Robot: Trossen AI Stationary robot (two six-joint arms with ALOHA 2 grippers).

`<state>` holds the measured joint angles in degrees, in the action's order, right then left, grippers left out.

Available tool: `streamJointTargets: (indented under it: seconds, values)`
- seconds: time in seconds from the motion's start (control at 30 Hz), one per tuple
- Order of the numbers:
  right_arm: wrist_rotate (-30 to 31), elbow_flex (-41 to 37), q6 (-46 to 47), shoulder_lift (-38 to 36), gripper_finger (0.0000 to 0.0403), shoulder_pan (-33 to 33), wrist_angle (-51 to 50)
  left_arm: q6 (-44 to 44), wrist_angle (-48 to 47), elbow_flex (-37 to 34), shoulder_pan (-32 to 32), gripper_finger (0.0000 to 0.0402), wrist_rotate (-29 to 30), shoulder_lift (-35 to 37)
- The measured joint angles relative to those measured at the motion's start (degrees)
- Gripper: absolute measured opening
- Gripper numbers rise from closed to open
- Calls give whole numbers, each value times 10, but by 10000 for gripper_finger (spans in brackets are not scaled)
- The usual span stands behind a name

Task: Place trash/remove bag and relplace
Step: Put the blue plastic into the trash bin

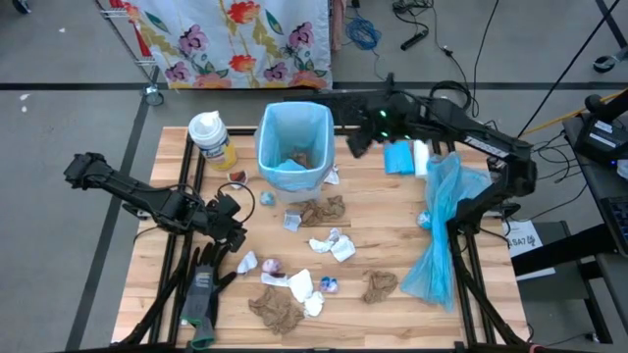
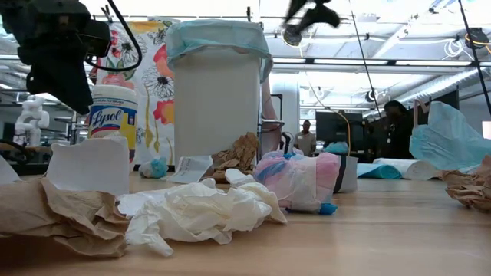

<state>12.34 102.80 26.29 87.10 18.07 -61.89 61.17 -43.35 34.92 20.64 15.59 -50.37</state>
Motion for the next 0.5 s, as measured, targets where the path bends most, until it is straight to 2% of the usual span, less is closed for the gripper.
streamJointTargets:
  seconds: [0.13,0.23,0.37,0.5]
  values:
    - [55,-13,57,-24,173,-31,-127,0,0,0,0,125,2,0]
    - [58,-61,119,-47,171,-60,-164,0,-1,0,0,125,10,0]
    - [57,-179,223,-99,170,-96,-166,-1,-2,0,0,125,14,0]
    - [35,-328,345,-159,170,-129,-122,-1,-2,0,0,125,25,0]
